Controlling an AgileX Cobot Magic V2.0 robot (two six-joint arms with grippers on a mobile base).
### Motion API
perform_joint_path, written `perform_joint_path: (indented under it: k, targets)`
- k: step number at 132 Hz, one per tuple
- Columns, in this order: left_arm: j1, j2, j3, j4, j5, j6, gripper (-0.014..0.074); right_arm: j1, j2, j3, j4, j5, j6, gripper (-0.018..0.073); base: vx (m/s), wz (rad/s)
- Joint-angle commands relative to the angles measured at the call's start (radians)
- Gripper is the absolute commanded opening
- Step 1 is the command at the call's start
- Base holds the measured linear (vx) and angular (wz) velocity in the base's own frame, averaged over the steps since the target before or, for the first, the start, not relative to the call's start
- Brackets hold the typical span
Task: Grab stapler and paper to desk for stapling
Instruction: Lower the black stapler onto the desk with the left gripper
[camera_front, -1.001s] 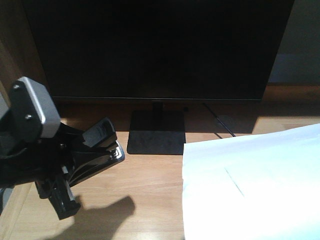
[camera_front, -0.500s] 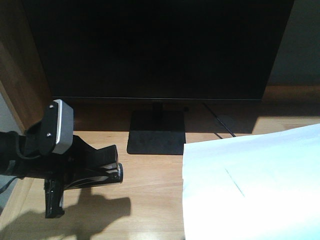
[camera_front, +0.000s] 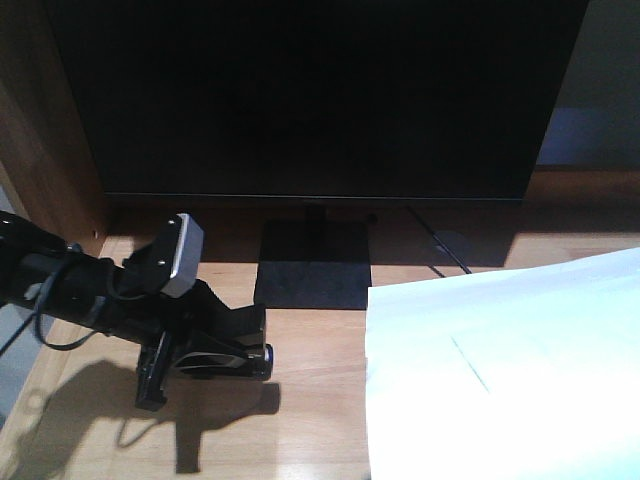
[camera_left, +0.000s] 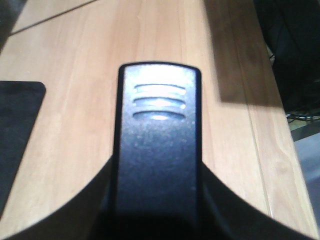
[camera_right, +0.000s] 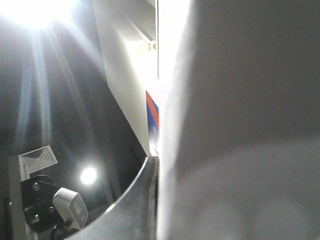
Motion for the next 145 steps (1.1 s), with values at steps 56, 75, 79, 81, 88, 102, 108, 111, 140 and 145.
perform_joint_path:
  k: [56,75,79,81,88,102,108,111,140,145]
  targets:
    - [-0.042,0.163,-0.053,-0.114,0.023,0.020,-0.0006,-0.007,0.012,-0.026,0.016,-0.035,-0.004,-0.0006,0.00,0.00]
    - [-0.042,0.194,-0.053,-0.104,0.006,0.020,-0.0003,-0.007,0.012,-0.026,0.016,-0.035,-0.004,-0.0006,0.00,0.00]
    - [-0.042,0.196,-0.053,-0.098,0.004,0.020,-0.0003,-0.007,0.012,-0.026,0.016,-0.035,-0.004,-0.0006,0.00,0.00]
    - [-0.042,0.198,-0.053,-0.095,0.003,0.020,-0.0001,-0.007,0.012,-0.026,0.016,-0.035,-0.004,-0.0006,0.00,0.00]
    - [-0.042,0.203,-0.053,-0.085,0.004,0.020,0.0004,-0.007,0.012,-0.026,0.016,-0.035,-0.004,-0.0006,0.00,0.00]
    - [-0.042,0.213,-0.052,-0.082,0.005,0.020,0.0017,-0.007,0.012,-0.026,0.016,-0.035,-0.004,-0.0006,0.00,0.00]
    - [-0.042,0.219,-0.051,-0.082,0.005,0.020,0.0032,-0.007,0.012,-0.026,0.016,-0.035,-0.004,-0.0006,0.00,0.00]
    - [-0.042,0.222,-0.051,-0.082,0.005,0.020,0.0042,-0.007,0.012,-0.026,0.016,-0.035,-0.004,-0.0006,0.00,0.00]
    - [-0.042,0.231,-0.050,-0.061,0.003,0.020,0.0228,-0.007,0.012,-0.026,0.016,-0.034,-0.004,-0.0006,0.00,0.00]
    - [-0.042,0.231,-0.050,-0.060,0.002,0.020,0.0267,-0.007,0.012,-0.026,0.016,-0.034,-0.004,-0.0006,0.00,0.00]
